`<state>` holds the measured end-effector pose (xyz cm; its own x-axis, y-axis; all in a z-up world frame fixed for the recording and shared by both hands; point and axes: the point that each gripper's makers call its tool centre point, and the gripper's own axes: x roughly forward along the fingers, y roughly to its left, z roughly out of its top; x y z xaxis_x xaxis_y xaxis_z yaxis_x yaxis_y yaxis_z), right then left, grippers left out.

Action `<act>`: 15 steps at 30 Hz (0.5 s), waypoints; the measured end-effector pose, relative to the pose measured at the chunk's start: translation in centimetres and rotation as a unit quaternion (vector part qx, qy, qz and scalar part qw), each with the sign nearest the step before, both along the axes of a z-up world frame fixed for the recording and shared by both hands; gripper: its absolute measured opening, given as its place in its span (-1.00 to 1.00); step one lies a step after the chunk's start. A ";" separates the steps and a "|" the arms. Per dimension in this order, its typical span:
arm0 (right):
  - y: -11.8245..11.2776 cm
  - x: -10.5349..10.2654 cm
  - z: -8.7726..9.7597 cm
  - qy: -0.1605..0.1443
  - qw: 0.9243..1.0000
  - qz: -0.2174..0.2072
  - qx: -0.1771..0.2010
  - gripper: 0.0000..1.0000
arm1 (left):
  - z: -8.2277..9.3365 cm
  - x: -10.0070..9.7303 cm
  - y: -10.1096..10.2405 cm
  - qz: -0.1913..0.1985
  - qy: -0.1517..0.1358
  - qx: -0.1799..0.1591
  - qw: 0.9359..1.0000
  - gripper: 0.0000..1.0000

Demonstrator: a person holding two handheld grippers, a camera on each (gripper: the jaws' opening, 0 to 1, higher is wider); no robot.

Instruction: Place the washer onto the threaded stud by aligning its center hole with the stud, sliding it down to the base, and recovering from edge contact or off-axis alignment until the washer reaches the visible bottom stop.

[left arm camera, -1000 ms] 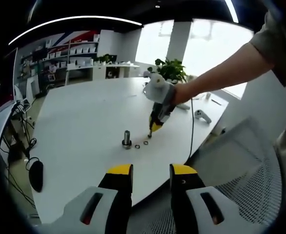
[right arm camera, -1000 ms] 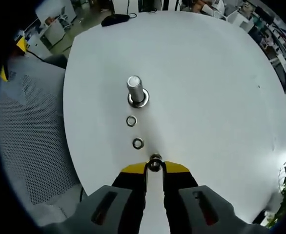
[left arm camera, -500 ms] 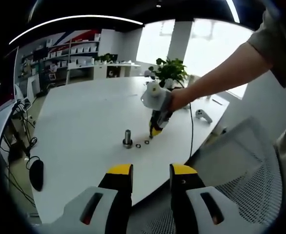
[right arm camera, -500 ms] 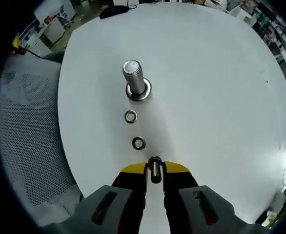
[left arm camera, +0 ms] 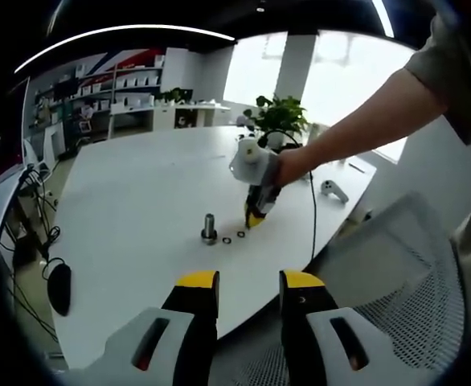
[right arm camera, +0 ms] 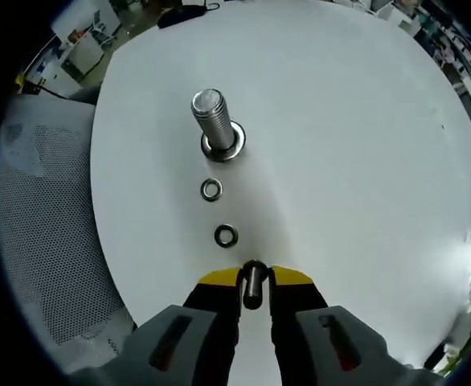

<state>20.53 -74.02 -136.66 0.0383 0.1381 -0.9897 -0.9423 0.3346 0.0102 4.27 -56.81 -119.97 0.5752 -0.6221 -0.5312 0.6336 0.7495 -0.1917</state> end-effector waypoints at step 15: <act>1.2 0.2 1.6 -0.022 1.000 0.010 0.019 -0.52 | 0.1 0.0 -0.1 -0.002 -0.003 -0.002 1.000 -0.44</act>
